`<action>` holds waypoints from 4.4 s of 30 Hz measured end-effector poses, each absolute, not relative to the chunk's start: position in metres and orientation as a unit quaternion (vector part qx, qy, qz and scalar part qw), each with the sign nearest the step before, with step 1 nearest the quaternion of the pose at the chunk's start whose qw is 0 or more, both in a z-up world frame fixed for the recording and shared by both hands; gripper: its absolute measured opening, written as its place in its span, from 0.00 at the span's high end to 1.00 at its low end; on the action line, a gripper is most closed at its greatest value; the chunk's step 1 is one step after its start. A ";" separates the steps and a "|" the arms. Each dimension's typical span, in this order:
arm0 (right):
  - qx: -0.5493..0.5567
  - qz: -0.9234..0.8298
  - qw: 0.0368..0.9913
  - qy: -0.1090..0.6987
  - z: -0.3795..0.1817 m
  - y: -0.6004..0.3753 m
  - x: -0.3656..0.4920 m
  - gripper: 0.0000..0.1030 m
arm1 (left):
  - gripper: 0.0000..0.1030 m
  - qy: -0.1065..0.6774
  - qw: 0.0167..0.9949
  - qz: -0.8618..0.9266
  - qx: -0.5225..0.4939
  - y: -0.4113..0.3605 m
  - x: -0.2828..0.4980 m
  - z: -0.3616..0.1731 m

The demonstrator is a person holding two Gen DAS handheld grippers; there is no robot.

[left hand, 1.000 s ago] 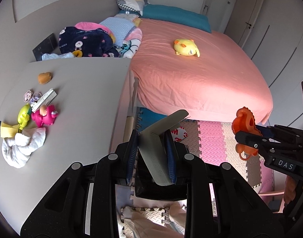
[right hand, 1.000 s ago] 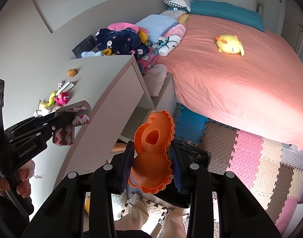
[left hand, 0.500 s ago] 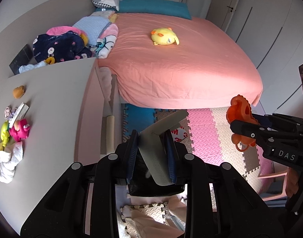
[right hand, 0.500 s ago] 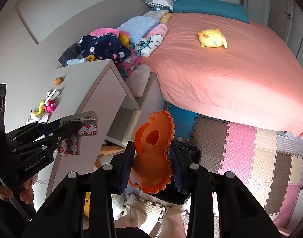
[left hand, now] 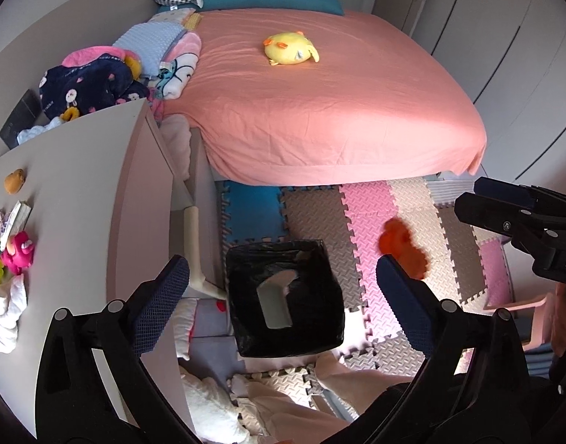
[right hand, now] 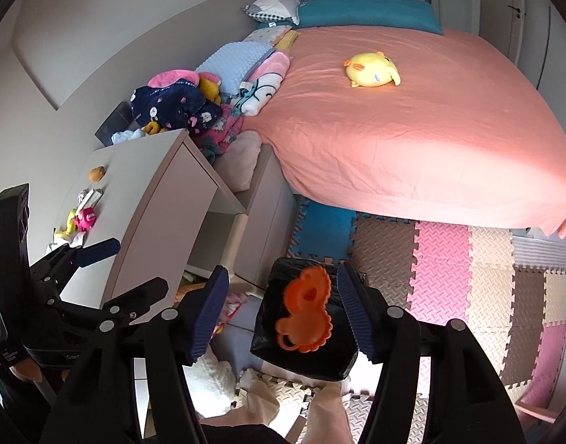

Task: Collect trash
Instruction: 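Open both tools to drop the orange toy and tape roll into the bin, then move both tools back up to the desk, then grasp the white towel with the left tool while the right tool grasps the pink toy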

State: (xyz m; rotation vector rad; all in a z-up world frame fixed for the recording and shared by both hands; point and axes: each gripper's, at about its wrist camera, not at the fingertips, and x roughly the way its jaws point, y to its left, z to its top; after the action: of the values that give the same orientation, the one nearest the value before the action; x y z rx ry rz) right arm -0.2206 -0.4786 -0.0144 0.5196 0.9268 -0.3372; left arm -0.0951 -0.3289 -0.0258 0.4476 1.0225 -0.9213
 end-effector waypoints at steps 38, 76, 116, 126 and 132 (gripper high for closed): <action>0.191 -0.079 0.867 0.453 -0.007 -0.416 -0.151 0.40 | 0.05 0.485 0.794 -0.326 0.166 -0.245 -0.056 -0.020; 0.113 0.065 0.859 0.494 -0.017 -0.279 -0.017 0.40 | 0.05 0.521 0.838 -0.150 0.065 -0.068 0.019 -0.028; 0.061 0.112 0.833 0.539 -0.065 -0.194 0.127 0.40 | 0.11 0.549 0.824 -0.137 0.017 -0.030 0.106 -0.074; 0.038 0.119 0.836 0.534 -0.068 -0.186 0.127 0.53 | 0.27 0.539 0.828 -0.150 0.022 -0.037 0.103 -0.072; 0.056 0.119 0.832 0.539 -0.064 -0.195 0.120 0.53 | 0.40 0.536 0.830 -0.154 0.016 -0.038 0.099 -0.069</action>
State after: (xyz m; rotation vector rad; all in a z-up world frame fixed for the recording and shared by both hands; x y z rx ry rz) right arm 0.1196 -0.1946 -0.0642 0.1186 1.1421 0.2526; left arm 0.0992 -0.0378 -0.0686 0.0347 1.1368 -0.3269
